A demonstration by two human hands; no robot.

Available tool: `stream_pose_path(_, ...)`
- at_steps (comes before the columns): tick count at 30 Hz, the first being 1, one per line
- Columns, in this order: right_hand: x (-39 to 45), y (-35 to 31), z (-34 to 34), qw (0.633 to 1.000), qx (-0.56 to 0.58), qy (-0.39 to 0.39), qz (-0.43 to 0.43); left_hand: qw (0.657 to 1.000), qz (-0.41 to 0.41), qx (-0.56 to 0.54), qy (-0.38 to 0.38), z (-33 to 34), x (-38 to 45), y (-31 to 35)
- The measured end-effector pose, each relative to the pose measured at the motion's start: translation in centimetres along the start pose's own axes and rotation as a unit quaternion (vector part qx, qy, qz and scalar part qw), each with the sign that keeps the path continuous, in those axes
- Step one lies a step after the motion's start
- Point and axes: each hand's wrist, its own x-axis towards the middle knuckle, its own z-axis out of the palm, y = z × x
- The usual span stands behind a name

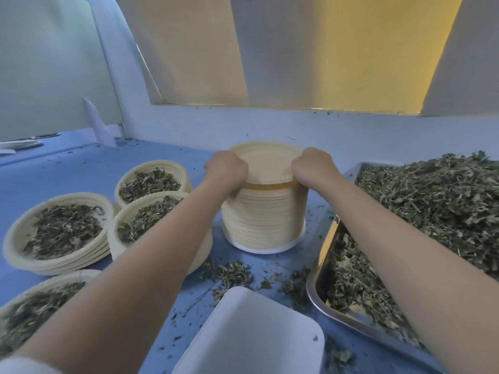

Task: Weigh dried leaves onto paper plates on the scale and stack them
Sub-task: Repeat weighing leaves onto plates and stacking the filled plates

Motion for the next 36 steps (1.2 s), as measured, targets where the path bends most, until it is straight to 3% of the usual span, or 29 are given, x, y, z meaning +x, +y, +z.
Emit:
stream_pose_path(9, -4.8, -1.7, -2.8, 0.999, -0.023, 0.014, -0.044, 0.993, 0.037, -0.109, 0.031, -4.5, -5.5, 0.8)
stream_pose_path(15, -12.6, 0.0, -2.2, 0.998, 0.014, -0.016, -0.059, 0.980, 0.053, -0.185, 0.054, -4.9, -13.0, -3.0)
stream_pose_path(25, -19.7, 6.0, 3.5, 0.979, -0.167, -0.091, -0.078, 0.972, -0.019, -0.228, -0.052, -0.6, -20.5, -10.9)
stream_pose_path(30, -20.6, 6.8, 4.6, 0.963, -0.248, -0.071, -0.075, 0.973, -0.044, -0.211, -0.079, 0.3, -20.6, -12.6)
stream_pose_path(36, -20.1, 6.8, 4.5, 0.978, -0.180, -0.082, -0.063, 0.970, -0.070, -0.224, -0.064, -0.4, -19.4, -13.4)
